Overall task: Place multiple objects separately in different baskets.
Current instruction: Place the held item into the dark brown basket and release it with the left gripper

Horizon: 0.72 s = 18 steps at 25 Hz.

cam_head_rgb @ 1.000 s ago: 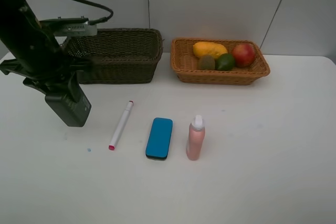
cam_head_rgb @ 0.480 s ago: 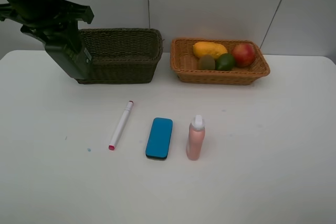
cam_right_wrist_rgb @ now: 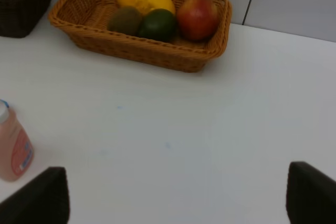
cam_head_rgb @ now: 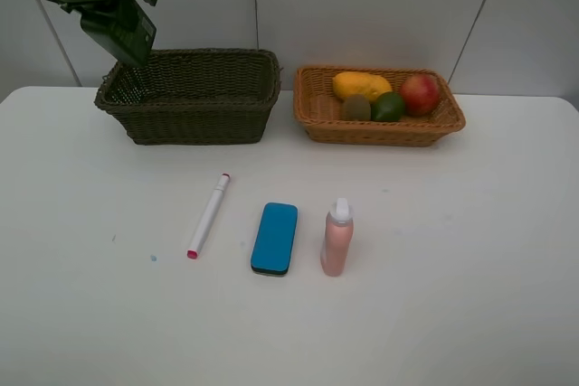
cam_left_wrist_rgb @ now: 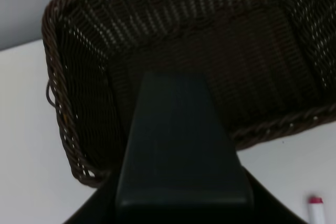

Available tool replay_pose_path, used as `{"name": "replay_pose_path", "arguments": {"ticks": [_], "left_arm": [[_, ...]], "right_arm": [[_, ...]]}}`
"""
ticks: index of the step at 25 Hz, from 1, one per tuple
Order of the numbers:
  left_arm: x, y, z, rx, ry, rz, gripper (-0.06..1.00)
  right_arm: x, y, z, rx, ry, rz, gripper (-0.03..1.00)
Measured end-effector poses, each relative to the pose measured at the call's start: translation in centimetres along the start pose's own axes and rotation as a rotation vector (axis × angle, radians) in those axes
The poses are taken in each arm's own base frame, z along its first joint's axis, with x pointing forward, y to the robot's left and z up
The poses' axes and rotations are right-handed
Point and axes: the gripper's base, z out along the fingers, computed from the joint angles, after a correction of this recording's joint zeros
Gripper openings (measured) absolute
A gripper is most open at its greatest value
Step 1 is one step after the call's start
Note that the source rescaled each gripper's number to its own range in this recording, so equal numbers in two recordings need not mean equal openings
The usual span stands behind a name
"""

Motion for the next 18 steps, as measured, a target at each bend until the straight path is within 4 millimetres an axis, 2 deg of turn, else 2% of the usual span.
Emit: {"name": "replay_pose_path", "arguments": {"ticks": [4, 11, 18], "left_arm": [[-0.6, 0.2, 2.3, -0.017, -0.053, 0.028, 0.36], [-0.3, 2.6, 8.0, -0.039, -0.075, -0.013, 0.36], [0.3, 2.1, 12.1, -0.015, -0.094, -0.006, 0.36]], "right_arm": [[0.0, 0.0, 0.0, 0.000, 0.000, 0.000, 1.00], [0.0, 0.0, 0.0, 0.000, 0.000, 0.000, 1.00], [0.0, 0.0, 0.0, 0.000, 0.000, 0.000, 1.00]]}}
